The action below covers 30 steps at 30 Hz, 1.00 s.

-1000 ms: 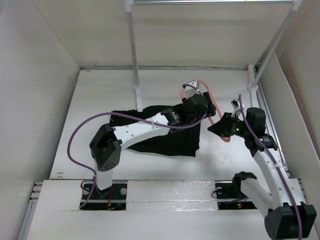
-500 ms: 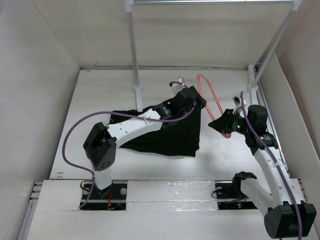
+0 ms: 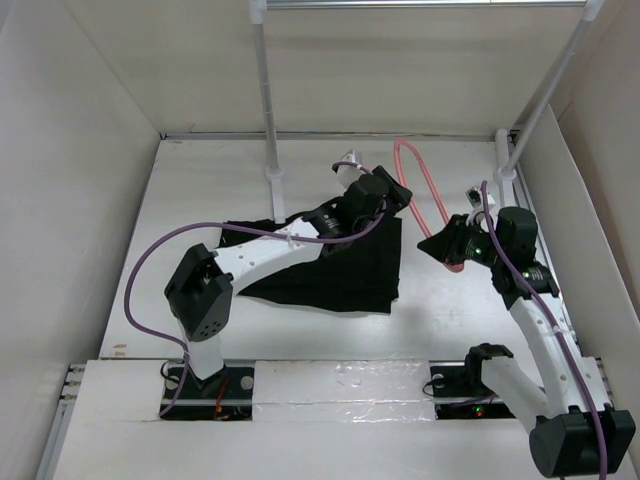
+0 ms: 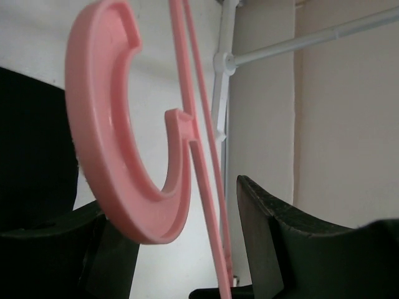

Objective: Place the trousers on the hanger

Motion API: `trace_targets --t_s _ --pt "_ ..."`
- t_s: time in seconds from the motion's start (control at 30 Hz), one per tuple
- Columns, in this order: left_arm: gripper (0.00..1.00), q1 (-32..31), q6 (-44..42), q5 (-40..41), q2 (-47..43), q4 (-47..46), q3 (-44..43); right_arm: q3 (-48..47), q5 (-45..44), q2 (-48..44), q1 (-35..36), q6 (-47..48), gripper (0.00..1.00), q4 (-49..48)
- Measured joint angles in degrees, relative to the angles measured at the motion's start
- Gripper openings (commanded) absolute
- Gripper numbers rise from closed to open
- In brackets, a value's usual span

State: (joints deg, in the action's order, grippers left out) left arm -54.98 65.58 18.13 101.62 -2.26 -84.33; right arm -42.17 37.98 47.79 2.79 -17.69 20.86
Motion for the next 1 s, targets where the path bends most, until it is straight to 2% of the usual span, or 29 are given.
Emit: trace_targets --t_s 0.17,0.3,0.43,0.6,0.73,0.87,0.93,1.0 --pt "0.54 0.35 0.35 0.48 -0.13 -4.83 1.38 0.00 -0.17 -0.24 0.28 -0.07 0.00 0.13" --pt "0.52 0.48 0.96 1.16 -0.11 -4.59 1.42 0.00 -0.09 -0.24 0.28 -0.09 0.00 0.09" --pt "0.45 0.87 1.36 1.73 0.11 -4.50 0.46 0.00 -0.07 -0.24 0.28 -0.28 0.00 0.09" --pt "0.42 1.70 1.49 2.10 1.18 -5.11 -0.72 0.00 -0.04 -0.66 0.28 -0.48 0.00 0.09" --pt "0.31 2.58 1.95 2.01 3.61 -5.20 -3.04 0.00 -0.09 -1.29 0.35 -0.63 0.00 0.07" --pt "0.23 2.86 2.16 1.86 5.38 -4.83 -4.57 0.00 -0.85 -1.29 0.33 -1.22 0.00 0.07" --pt "0.02 2.97 2.38 1.86 5.88 -4.46 -4.98 0.00 -1.14 -1.29 0.33 -1.46 0.00 0.09" --pt "0.00 2.97 2.51 1.60 5.92 -4.22 -5.25 0.02 -1.27 -1.29 0.35 -1.55 0.00 0.20"
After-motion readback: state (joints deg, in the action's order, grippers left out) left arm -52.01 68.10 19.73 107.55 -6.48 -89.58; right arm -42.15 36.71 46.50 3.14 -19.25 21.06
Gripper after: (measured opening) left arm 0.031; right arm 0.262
